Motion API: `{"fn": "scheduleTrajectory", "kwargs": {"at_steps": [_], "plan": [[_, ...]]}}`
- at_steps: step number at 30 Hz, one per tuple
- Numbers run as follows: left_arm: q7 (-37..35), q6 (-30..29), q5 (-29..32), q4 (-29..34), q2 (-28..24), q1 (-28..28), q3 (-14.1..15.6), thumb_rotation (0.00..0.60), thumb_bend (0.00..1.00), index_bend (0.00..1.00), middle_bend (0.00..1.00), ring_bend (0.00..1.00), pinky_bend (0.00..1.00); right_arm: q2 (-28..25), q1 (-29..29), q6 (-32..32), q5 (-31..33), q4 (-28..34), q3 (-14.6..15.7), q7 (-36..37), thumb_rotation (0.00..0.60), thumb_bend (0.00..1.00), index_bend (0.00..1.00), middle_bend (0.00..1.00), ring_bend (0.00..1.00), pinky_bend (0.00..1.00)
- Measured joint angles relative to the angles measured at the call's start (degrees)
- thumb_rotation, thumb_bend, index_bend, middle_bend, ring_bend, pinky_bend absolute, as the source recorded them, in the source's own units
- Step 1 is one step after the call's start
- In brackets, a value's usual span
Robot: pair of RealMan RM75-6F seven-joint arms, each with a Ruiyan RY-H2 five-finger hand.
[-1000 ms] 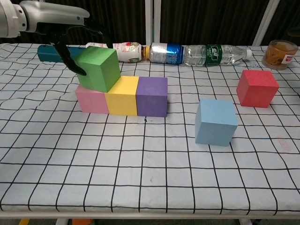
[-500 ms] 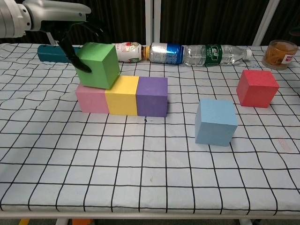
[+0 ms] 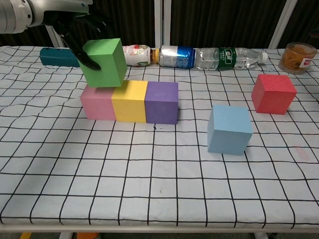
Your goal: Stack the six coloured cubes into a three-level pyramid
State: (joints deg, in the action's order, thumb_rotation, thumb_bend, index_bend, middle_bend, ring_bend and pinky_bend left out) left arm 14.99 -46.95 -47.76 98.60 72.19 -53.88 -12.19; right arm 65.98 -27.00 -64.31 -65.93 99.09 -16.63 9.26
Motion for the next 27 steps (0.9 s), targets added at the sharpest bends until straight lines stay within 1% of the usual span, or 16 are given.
{"fn": "scheduleTrajectory", "kwargs": {"at_steps": [5,8,16,27], "plan": [[5.4,-2.58,7.05,3.57,-0.09,-1.87,0.46,0.6,0.12,0.44,0.4,0.25,0.07,0.19,-0.12,0.46,-0.16,-0.2,0.16,0.3,0.6,0.11,0.03,0.2,0.01,0.0],[7.56,-3.48,9.59,4.23,0.36,-3.25,0.88,0.6,0.12,0.44,0.4,0.25,0.07,0.31,-0.14,0.63,-0.27,-0.35,0.28,0.48,0.6,0.11,0.03,0.2,0.01,0.0],[10.37,-5.34,11.04,3.49,2.25,-4.86,1.93,0.6,0.12,0.44,0.4,0.25,0.07,0.29,0.02,0.6,-0.25,-0.53,0.3,0.67,0.6,0.11,0.03,0.2,0.01,0.0],[11.24,-6.16,11.89,2.76,2.98,-5.25,2.65,0.6,0.12,0.44,0.4,0.25,0.07,0.58,-0.17,0.92,-0.03,-0.93,0.2,0.71,0.6,0.11,0.03,0.2,0.01,0.0]]}}
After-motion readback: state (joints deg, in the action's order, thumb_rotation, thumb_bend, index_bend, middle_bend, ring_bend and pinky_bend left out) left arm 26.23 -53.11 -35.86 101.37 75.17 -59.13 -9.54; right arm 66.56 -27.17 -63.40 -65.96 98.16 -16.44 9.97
